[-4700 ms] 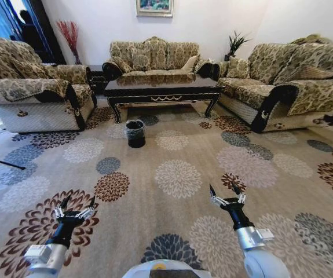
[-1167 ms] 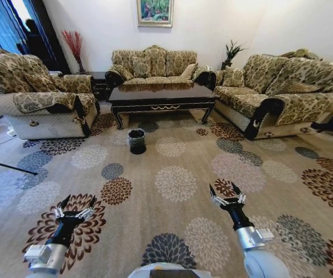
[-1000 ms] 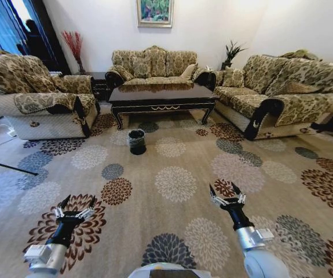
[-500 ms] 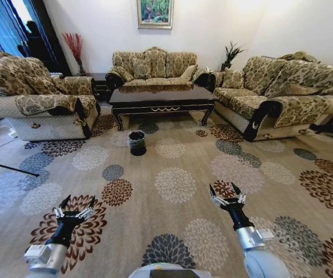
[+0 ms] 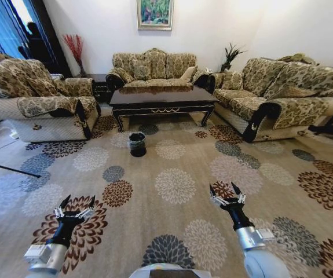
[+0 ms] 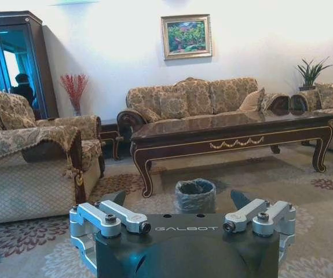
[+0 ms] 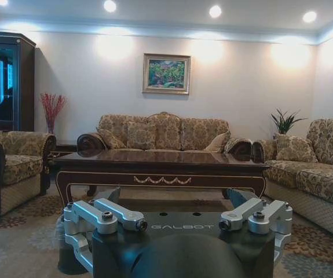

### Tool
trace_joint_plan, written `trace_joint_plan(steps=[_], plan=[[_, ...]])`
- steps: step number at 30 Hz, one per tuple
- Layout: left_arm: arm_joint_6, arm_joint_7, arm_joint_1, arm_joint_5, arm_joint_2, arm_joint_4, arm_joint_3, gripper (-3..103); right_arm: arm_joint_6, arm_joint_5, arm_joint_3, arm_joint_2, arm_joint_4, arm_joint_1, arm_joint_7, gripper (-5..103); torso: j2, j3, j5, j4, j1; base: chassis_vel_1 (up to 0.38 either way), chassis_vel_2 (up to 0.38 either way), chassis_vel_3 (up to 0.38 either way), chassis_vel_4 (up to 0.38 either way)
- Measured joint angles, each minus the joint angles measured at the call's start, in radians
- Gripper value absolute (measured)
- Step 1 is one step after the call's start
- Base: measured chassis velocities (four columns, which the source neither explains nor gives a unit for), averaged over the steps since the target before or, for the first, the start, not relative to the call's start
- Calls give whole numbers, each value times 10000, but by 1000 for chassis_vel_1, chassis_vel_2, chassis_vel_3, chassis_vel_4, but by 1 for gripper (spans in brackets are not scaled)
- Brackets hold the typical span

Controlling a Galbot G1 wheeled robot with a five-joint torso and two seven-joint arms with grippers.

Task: Move to the front of the table and pick up the trash from the floor, then place it into the trash bin.

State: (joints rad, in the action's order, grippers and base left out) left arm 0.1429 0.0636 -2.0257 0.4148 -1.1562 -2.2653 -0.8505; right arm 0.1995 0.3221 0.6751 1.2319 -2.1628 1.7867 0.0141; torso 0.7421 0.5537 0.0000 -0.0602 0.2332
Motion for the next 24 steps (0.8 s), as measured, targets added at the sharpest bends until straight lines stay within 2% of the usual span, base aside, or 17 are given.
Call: trace_joint_plan(steps=[24], plan=[[0, 0, 0, 0, 0, 0, 0, 100, 0, 0, 0, 0, 0, 0, 0, 100, 1097, 625, 0, 0, 470, 0, 0, 0, 0]])
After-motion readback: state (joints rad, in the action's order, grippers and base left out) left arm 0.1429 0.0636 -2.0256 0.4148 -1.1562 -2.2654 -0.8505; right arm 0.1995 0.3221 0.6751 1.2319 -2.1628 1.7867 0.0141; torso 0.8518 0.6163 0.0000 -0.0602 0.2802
